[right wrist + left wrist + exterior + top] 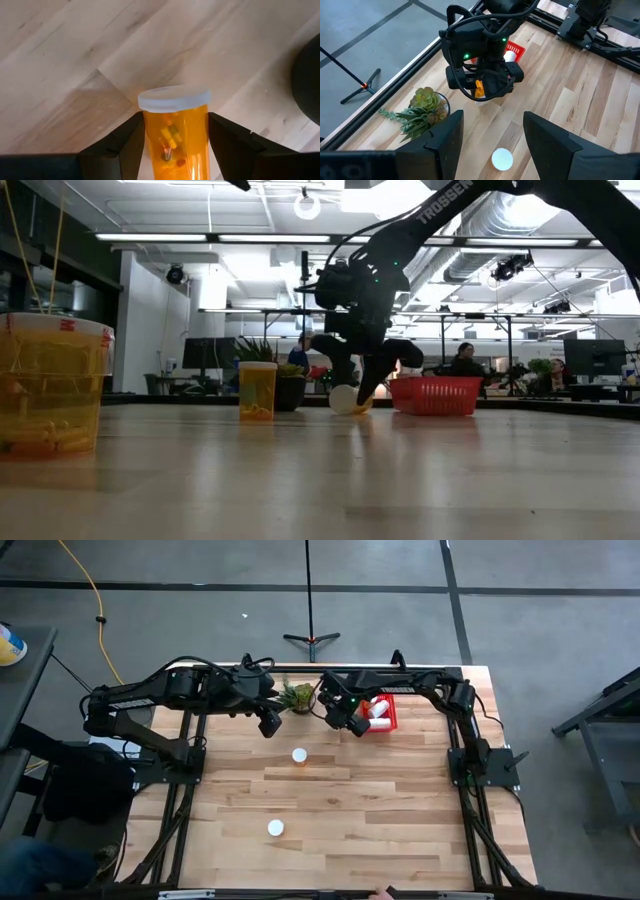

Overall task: Pick and place pill bottles into a basket
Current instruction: Put the middle left orange pill bottle into the bin

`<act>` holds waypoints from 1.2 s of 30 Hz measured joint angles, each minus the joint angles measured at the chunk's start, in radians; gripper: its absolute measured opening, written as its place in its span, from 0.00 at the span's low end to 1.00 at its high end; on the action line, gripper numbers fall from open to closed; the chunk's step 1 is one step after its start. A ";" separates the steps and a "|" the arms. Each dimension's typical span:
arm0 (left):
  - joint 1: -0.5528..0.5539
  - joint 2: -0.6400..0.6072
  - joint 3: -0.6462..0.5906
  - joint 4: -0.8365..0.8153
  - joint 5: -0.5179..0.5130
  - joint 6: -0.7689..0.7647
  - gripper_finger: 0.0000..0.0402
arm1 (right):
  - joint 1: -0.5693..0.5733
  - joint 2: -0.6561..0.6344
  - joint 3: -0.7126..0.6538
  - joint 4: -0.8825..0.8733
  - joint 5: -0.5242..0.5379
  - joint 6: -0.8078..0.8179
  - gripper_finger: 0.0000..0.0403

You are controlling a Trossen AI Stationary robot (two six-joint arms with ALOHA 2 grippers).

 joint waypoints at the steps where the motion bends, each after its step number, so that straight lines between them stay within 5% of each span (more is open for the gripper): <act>1: 0.000 0.000 0.000 0.000 0.000 0.000 0.59 | 0.000 -0.002 -0.009 0.001 0.001 0.008 0.50; 36: 0.000 0.000 0.000 0.000 0.000 0.001 0.59 | -0.013 -0.028 -0.043 0.051 0.016 0.405 0.44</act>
